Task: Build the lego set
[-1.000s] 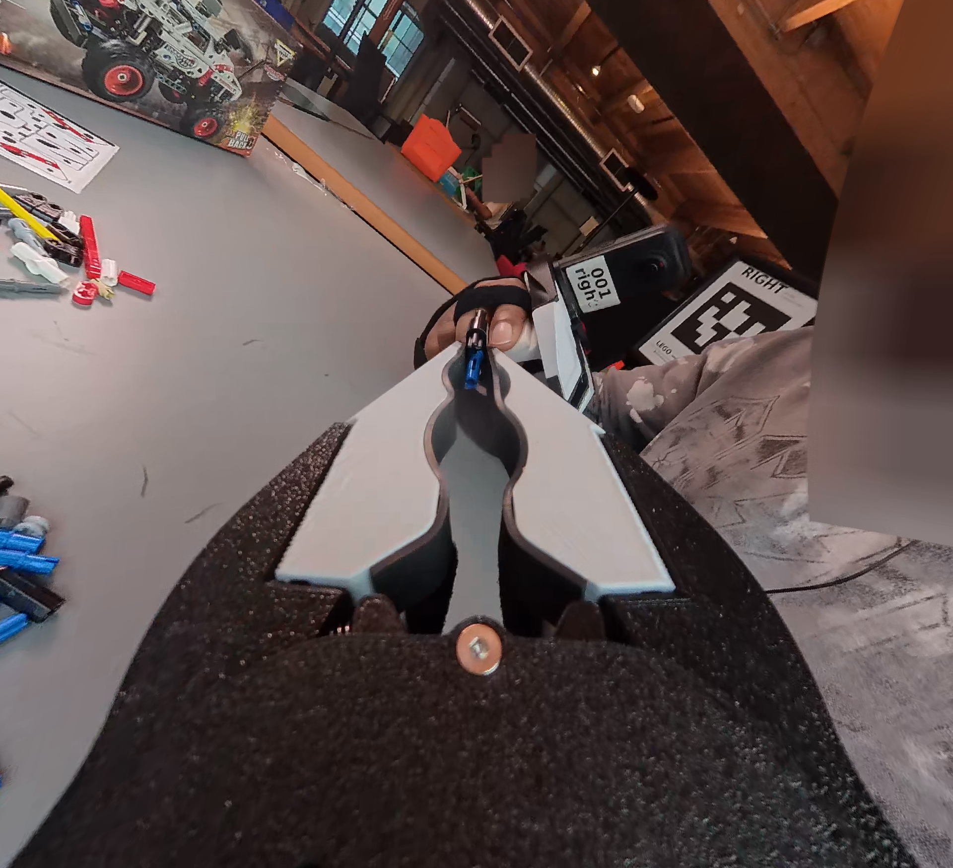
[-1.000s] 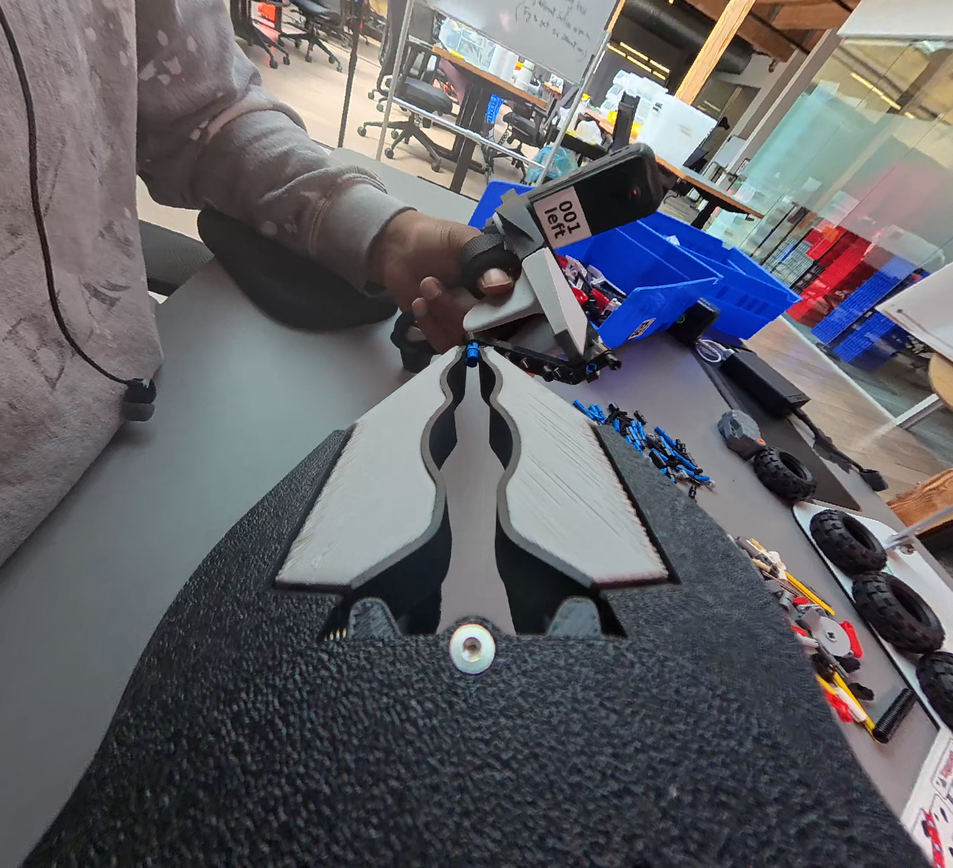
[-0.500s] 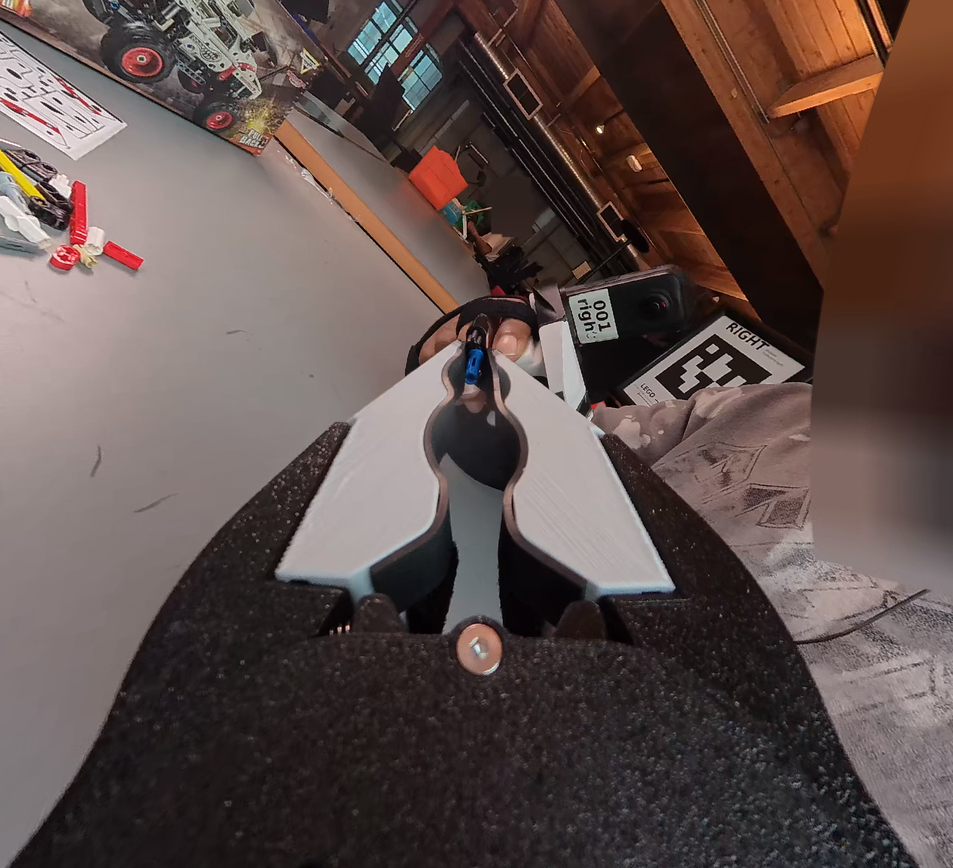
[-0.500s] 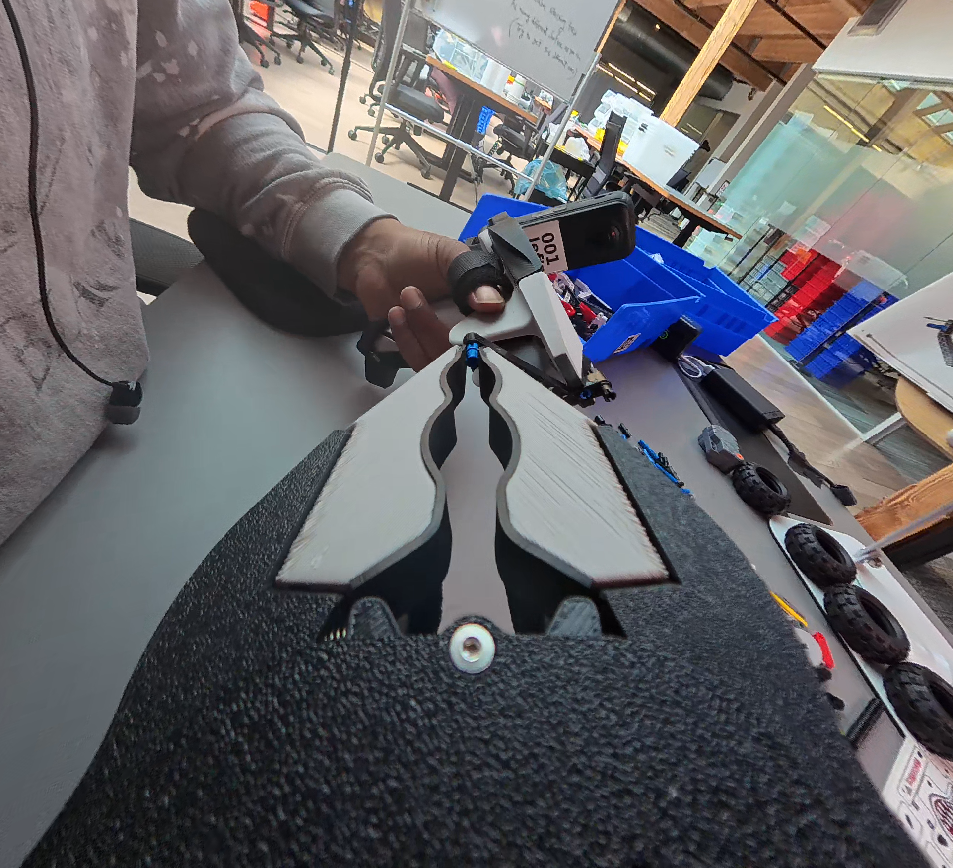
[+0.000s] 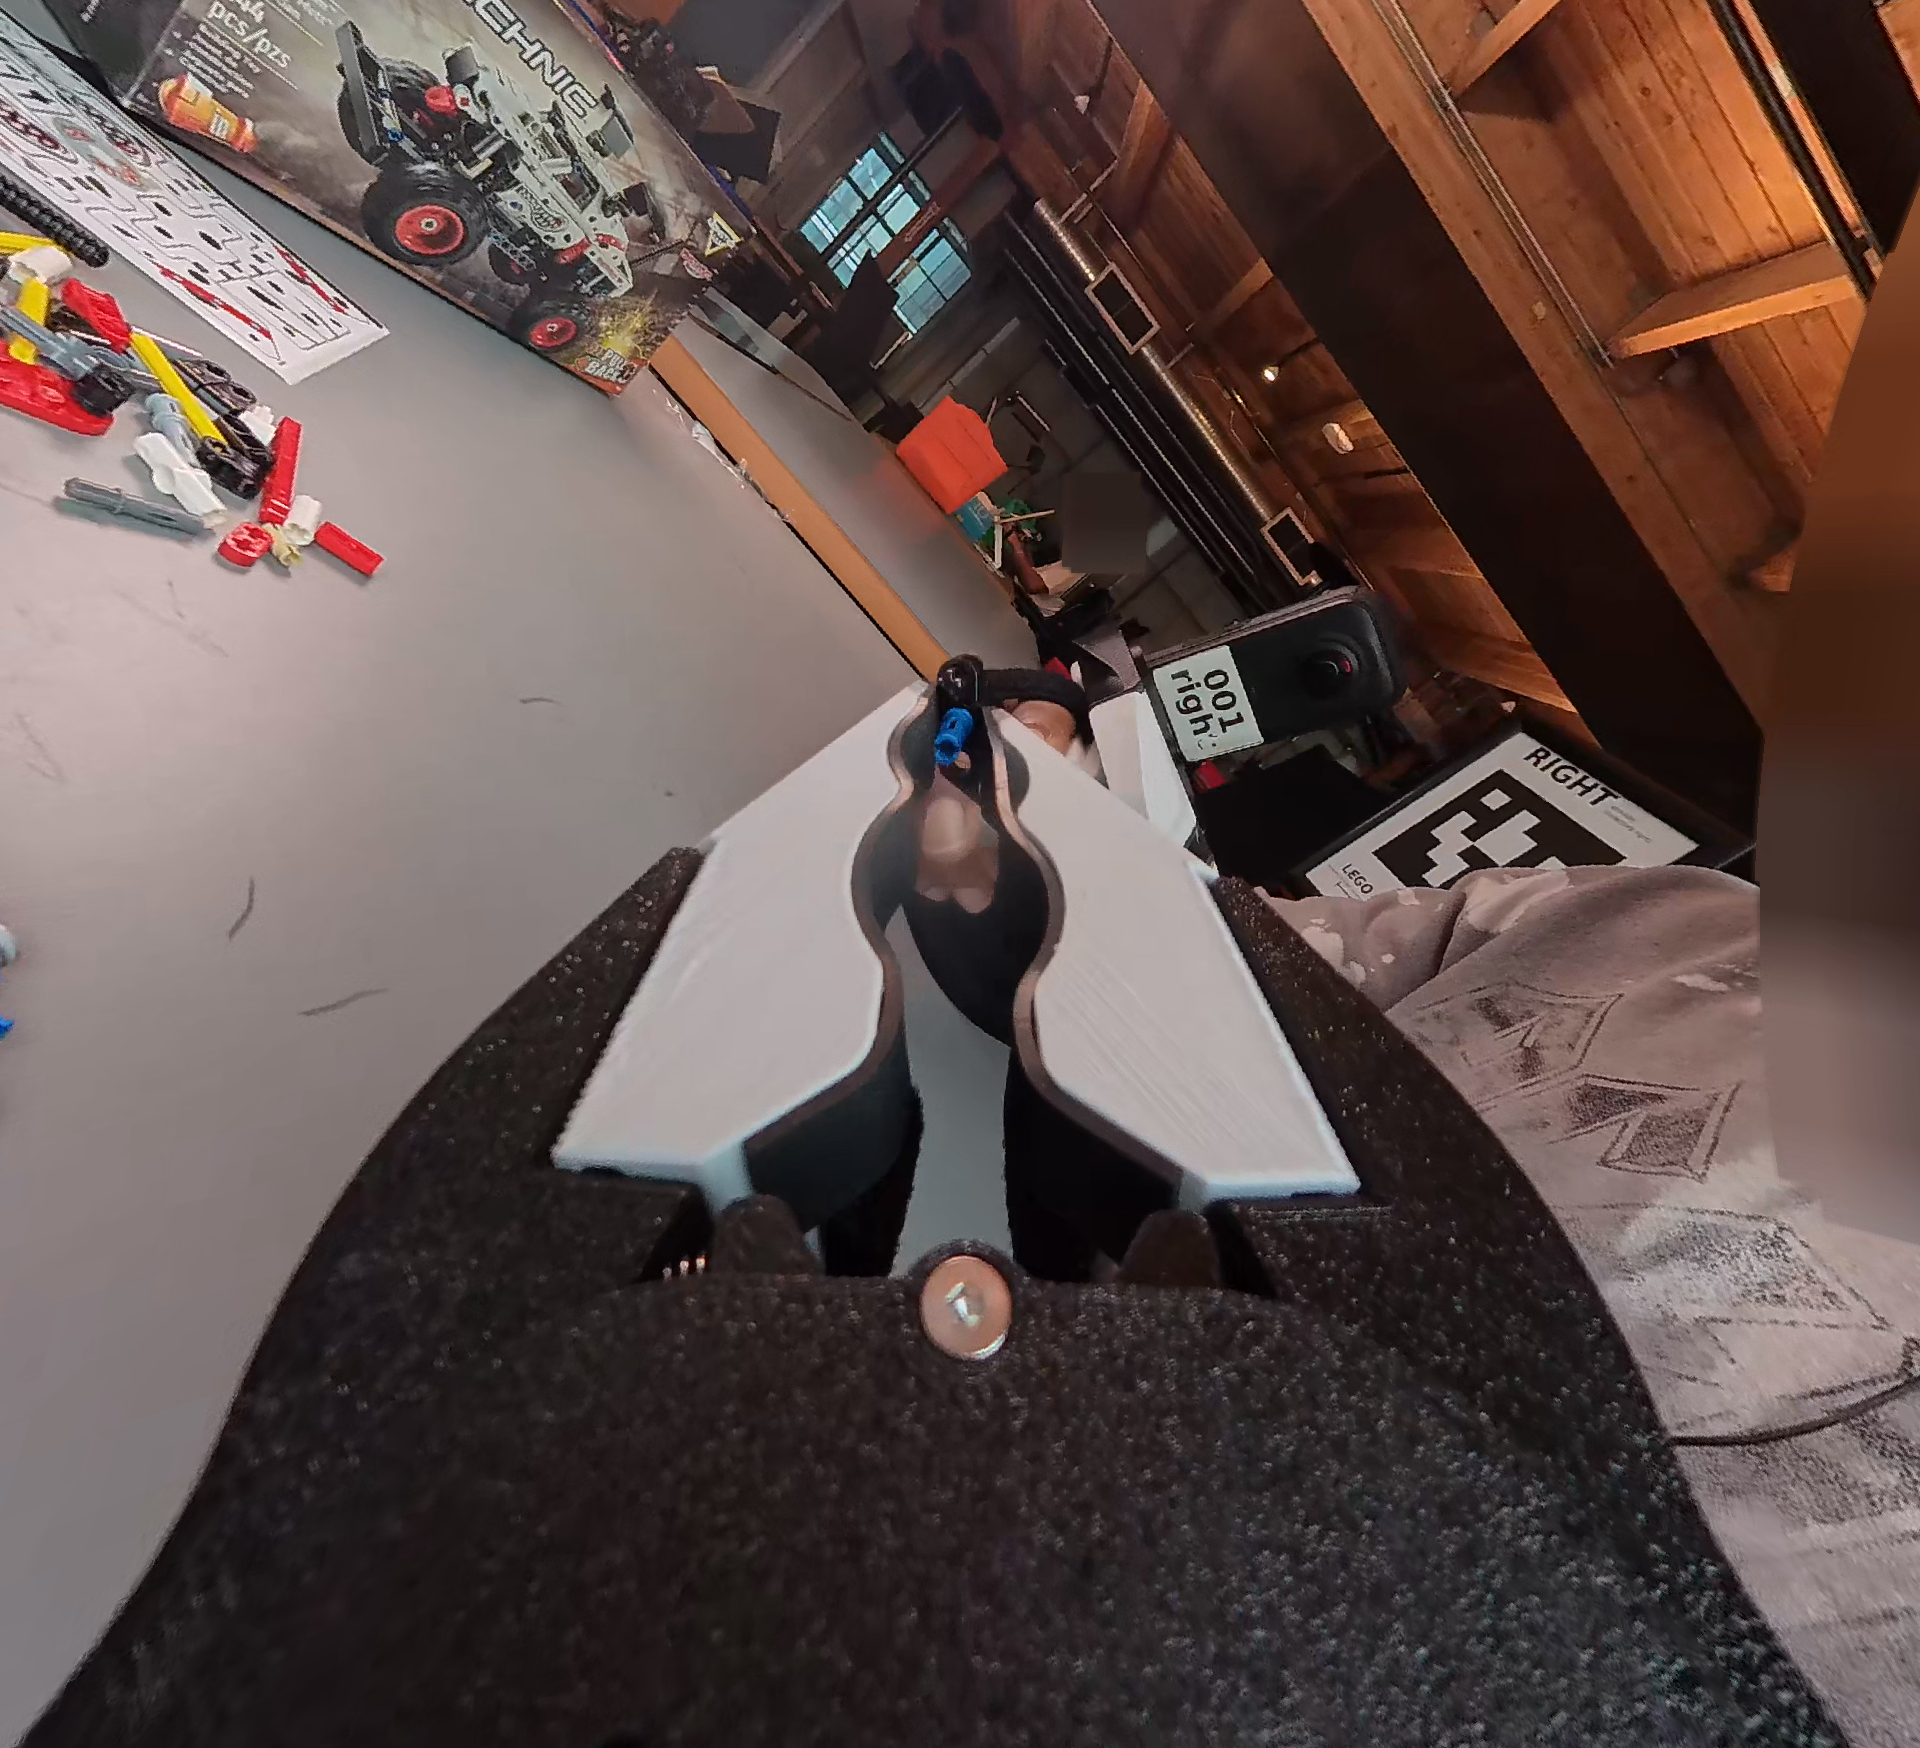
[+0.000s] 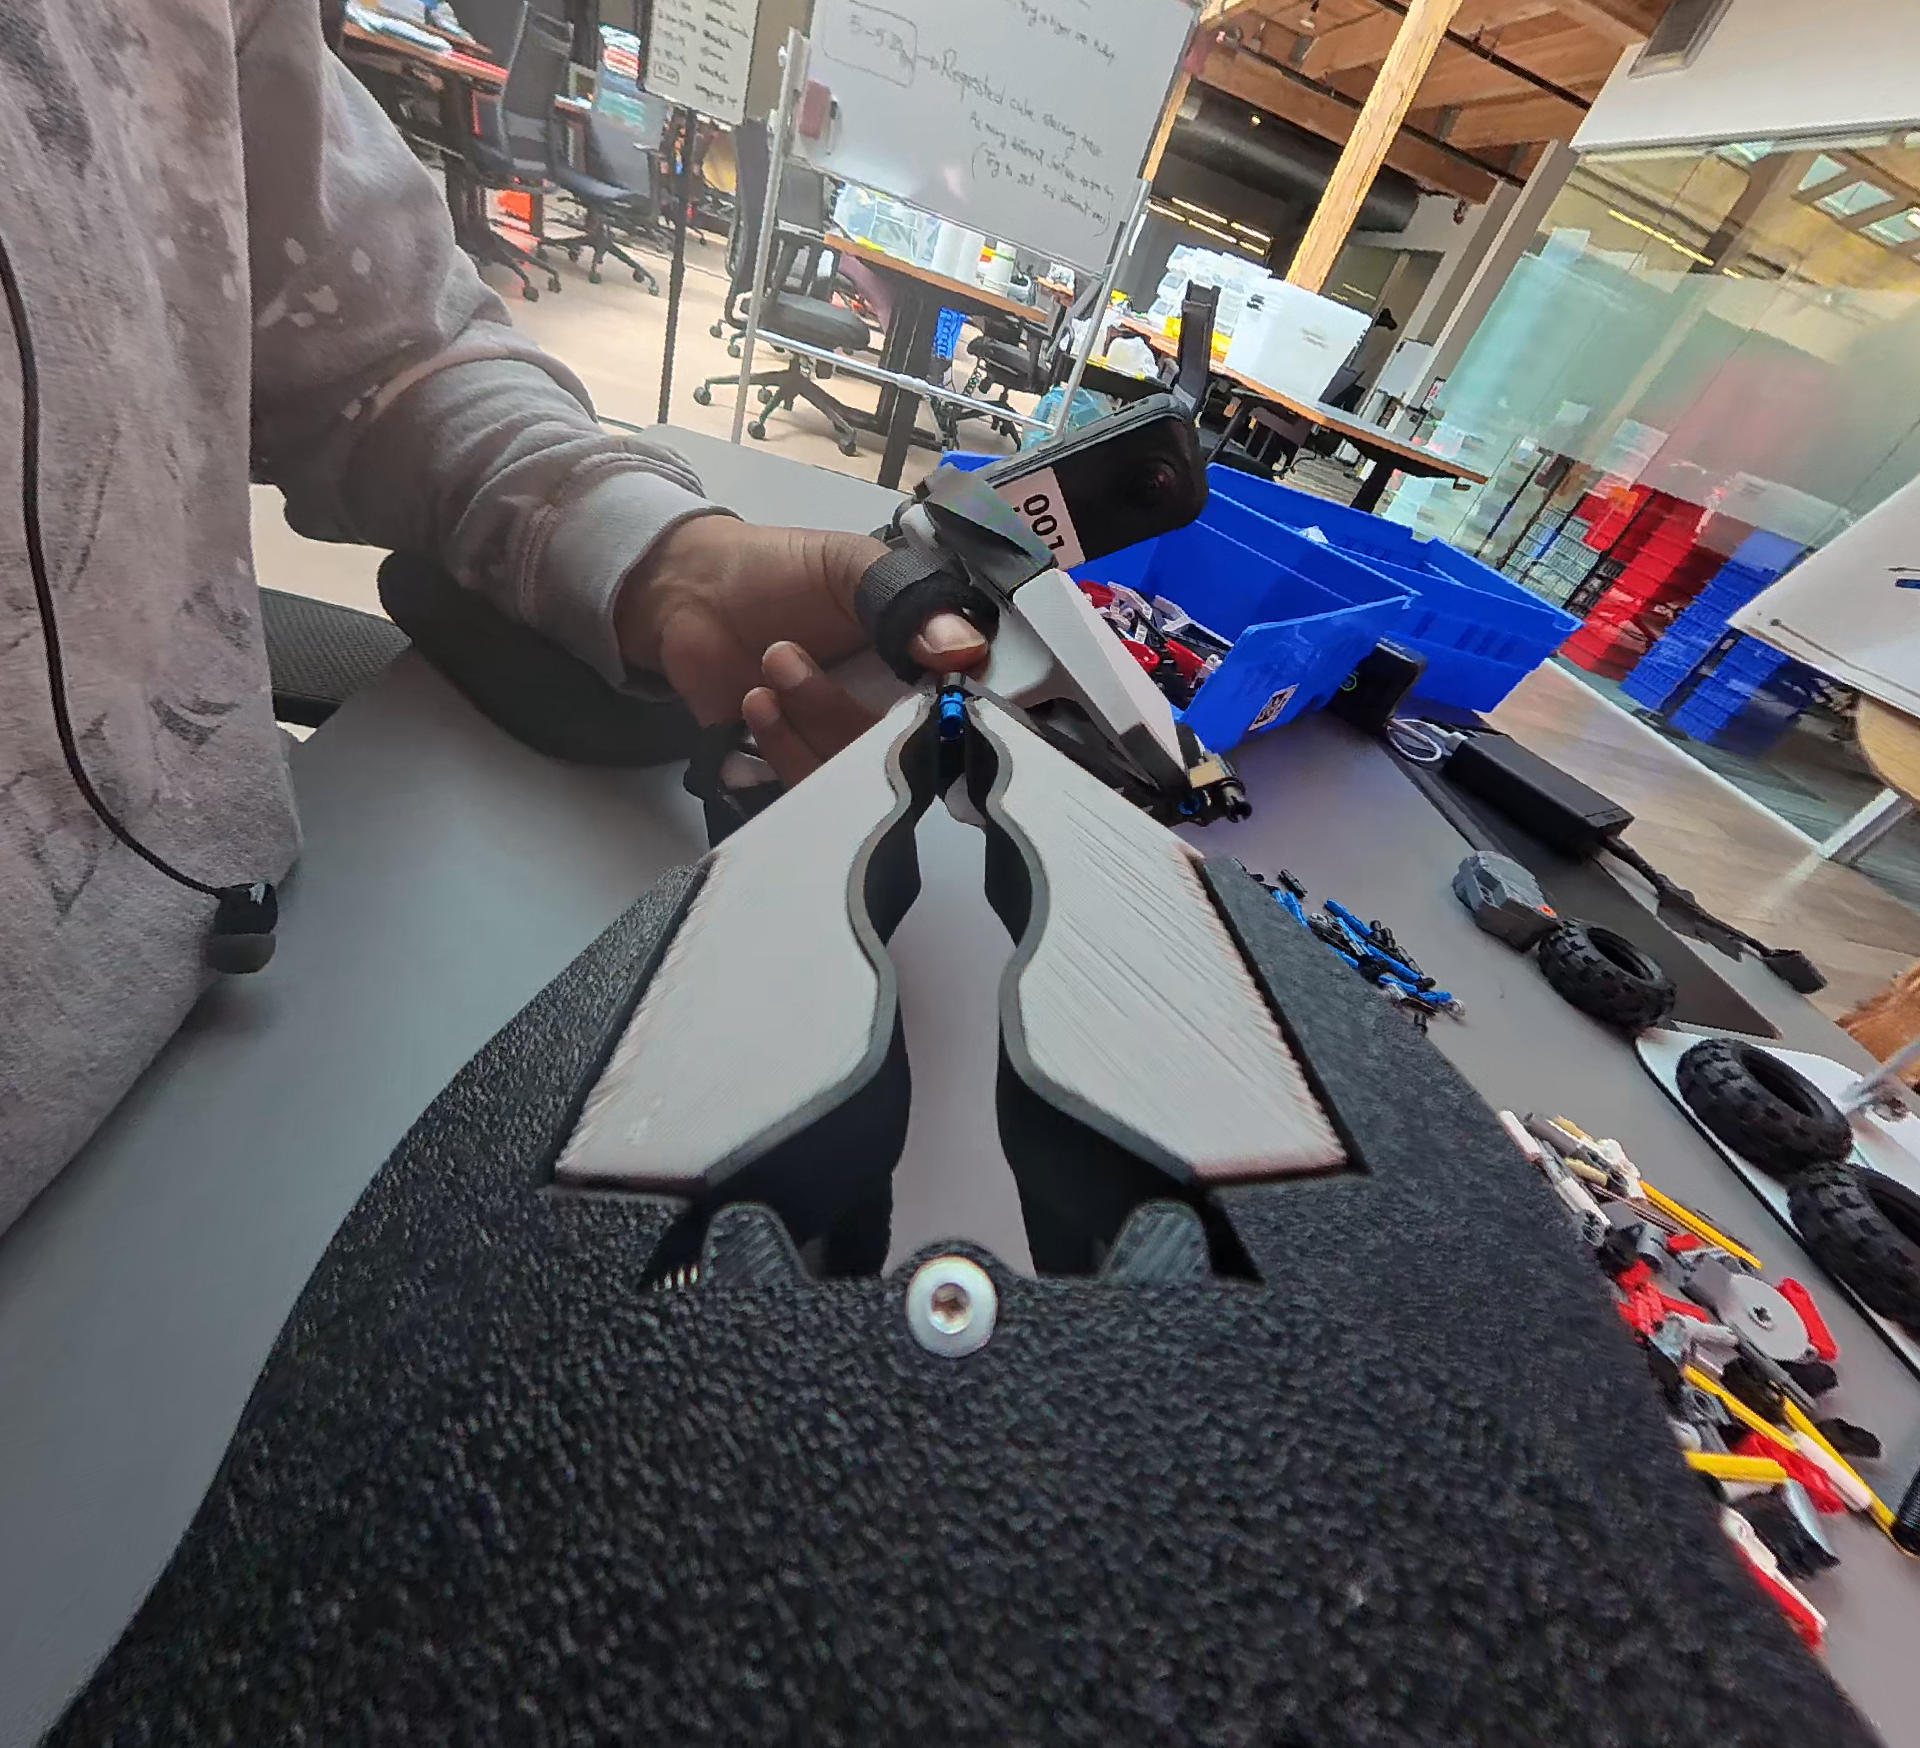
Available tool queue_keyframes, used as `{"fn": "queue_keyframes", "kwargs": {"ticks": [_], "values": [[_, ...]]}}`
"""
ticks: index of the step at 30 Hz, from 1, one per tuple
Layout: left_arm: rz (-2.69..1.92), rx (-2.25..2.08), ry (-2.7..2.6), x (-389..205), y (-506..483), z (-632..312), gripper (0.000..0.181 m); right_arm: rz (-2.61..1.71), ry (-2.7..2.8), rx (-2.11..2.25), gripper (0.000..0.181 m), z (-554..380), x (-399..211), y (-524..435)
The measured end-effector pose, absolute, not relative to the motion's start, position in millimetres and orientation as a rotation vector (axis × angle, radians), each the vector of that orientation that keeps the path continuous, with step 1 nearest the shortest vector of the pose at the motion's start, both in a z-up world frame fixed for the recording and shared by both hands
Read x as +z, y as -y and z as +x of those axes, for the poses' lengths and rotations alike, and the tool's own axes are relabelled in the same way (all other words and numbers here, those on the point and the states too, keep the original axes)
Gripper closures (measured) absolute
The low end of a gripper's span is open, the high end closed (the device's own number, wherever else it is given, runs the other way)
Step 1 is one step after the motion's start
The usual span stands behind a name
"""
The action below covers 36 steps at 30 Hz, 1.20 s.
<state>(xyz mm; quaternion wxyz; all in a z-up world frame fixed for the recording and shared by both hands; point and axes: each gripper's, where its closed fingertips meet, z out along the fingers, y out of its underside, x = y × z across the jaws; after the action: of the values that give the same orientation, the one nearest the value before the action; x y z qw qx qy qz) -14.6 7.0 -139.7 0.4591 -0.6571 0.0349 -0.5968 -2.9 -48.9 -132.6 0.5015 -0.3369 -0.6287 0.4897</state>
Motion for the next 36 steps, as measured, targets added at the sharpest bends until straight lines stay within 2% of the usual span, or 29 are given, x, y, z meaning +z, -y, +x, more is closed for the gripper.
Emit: {"fn": "queue_keyframes", "kwargs": {"ticks": [9, 15, 26, 32, 36], "values": [[-1.588, -1.289, -0.053, -134, -18, -34, 0.176, -0.975, 1.411, 1.287, 0.177, -9, -132, 33], [-1.563, -1.4, -0.058, -131, -12, -26, 0.176, -0.974, 1.36, 1.483, 0.176, -5, -123, 39], [-1.612, -1.393, -0.031, -140, -12, -18, 0.175, -0.833, 1.508, 1.13, 0.177, -6, -132, 45], [-1.59, -1.415, -0.012, -138, -12, -17, 0.173, -0.944, 1.331, 1.416, 0.177, -10, -120, 45], [-1.571, -1.475, 0.019, -136, -15, -23, 0.175, -0.939, 1.338, 1.404, 0.177, -10, -122, 41]]}}
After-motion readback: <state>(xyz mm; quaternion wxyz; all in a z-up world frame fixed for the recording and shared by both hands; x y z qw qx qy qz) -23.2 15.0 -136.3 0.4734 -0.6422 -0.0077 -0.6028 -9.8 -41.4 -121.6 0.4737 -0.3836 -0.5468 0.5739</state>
